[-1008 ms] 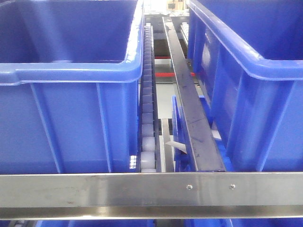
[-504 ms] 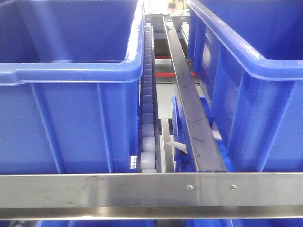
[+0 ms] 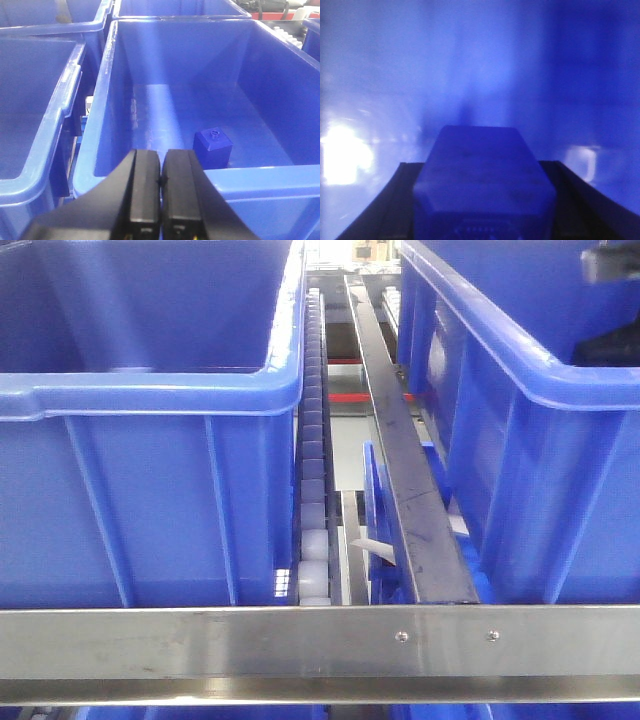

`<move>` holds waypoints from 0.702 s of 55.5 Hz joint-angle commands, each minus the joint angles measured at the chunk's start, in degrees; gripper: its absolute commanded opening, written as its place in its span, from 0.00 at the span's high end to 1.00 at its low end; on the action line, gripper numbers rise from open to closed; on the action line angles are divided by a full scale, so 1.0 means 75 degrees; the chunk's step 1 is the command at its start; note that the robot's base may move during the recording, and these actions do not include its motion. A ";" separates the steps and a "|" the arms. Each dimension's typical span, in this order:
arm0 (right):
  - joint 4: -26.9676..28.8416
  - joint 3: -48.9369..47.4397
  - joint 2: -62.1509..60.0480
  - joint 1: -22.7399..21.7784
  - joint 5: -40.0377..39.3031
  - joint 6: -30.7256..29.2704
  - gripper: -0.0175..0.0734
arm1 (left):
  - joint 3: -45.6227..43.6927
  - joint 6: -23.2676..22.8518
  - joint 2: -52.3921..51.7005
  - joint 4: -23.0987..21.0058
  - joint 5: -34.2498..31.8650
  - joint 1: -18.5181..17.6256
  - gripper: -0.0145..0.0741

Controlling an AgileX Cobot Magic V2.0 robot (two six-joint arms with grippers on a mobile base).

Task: Pick and sort blue part to right shelf
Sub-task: 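Open the right gripper to drop the bottle-shaped part into a bin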

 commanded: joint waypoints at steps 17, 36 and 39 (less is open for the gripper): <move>-0.0188 -0.0284 -0.0329 -0.0055 -0.0266 -0.0089 0.11 | -0.0189 -0.0069 0.0076 0.0061 -0.0594 0.0013 0.70; -0.0193 -0.0276 -0.1474 -0.0055 -0.0254 -0.0089 0.21 | -0.0189 -0.0069 0.0076 0.0061 -0.0594 0.0013 0.70; -0.0193 -0.0249 -0.1771 -0.0055 -0.0253 -0.0089 0.27 | -0.0189 -0.0069 0.0076 0.0061 -0.0594 0.0013 0.70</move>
